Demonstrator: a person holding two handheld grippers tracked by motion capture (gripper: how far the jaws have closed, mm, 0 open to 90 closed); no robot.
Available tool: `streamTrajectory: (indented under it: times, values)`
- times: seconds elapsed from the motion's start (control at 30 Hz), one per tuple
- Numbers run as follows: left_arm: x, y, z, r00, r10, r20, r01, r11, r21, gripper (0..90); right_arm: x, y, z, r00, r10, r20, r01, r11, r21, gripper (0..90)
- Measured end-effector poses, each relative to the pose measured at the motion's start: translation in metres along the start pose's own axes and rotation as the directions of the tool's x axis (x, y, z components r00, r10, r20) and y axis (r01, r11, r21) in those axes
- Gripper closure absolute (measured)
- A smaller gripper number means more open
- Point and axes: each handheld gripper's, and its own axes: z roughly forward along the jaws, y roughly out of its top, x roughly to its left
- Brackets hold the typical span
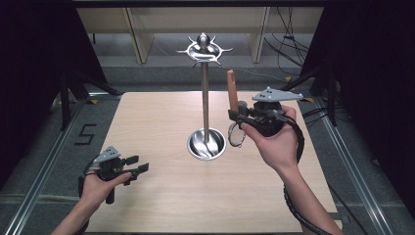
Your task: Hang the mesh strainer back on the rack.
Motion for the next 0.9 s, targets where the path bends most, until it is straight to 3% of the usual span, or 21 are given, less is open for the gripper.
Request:
streamTrajectory:
  times: [0.1, 0.13, 0.17, 0.23, 0.33, 0.37, 0.63, 0.7, 0.77, 0.83, 0.9]
  values:
    - [0.000, 0.000, 0.000, 1.0000, -0.001, -0.004, 0.001, 1.0000, 0.001, 38.3, 0.001, 0.003, 0.000, 0.9999, 0.003, 0.016, -0.003, 1.000, -0.004, 69.3]
    - [0.000, 0.000, 0.000, 1.0000, 0.001, -0.004, -0.001, 1.0000, 0.002, 38.4, 0.000, 0.004, 0.001, 0.9998, -0.017, 0.008, 0.018, 1.000, -0.017, 69.3]
    - [0.000, 0.000, 0.000, 1.0000, -0.001, -0.002, 0.001, 1.0000, 0.000, 38.3, 0.001, 0.005, 0.000, 1.0000, 0.000, 0.005, 0.000, 1.000, -0.008, 69.3]
    - [0.000, 0.001, -0.001, 1.0000, 0.007, -0.006, -0.007, 1.0000, -0.003, 38.4, -0.001, 0.007, 0.001, 0.9996, -0.025, 0.013, 0.026, 0.999, -0.019, 69.3]
    - [0.000, 0.001, -0.002, 1.0000, 0.007, -0.007, -0.007, 1.0000, -0.005, 38.3, 0.000, 0.008, 0.002, 0.9998, -0.017, -0.002, 0.017, 1.000, -0.022, 69.3]
    - [0.000, 0.001, -0.002, 0.9999, 0.006, -0.009, -0.006, 1.0000, -0.005, 38.3, 0.002, 0.009, 0.001, 1.0000, 0.008, -0.002, -0.008, 1.000, -0.011, 69.3]
    - [0.000, 0.001, -0.001, 1.0000, 0.007, -0.005, -0.007, 1.0000, -0.003, 38.3, 0.004, 0.015, 0.006, 0.9996, -0.022, -0.017, 0.021, 0.999, -0.036, 69.3]
    - [0.000, 0.000, -0.001, 1.0000, 0.006, -0.003, -0.006, 1.0000, -0.005, 38.3, 0.006, 0.016, 0.006, 0.9999, 0.001, -0.016, -0.002, 1.000, -0.029, 69.3]
    - [0.000, 0.001, -0.002, 1.0000, 0.007, -0.003, -0.007, 1.0000, -0.007, 38.4, 0.005, 0.017, 0.007, 0.9999, -0.016, -0.006, 0.016, 0.999, -0.039, 69.3]
    - [0.001, 0.001, -0.002, 1.0000, -0.001, -0.004, 0.001, 1.0000, -0.005, 38.3, 0.005, 0.018, 0.007, 0.9999, 0.010, -0.012, -0.010, 0.999, -0.030, 69.3]
    - [0.000, 0.001, -0.002, 0.9999, -0.009, -0.004, 0.009, 0.9999, -0.010, 38.4, 0.004, 0.018, 0.009, 0.9999, -0.003, -0.017, 0.002, 0.999, -0.033, 69.4]
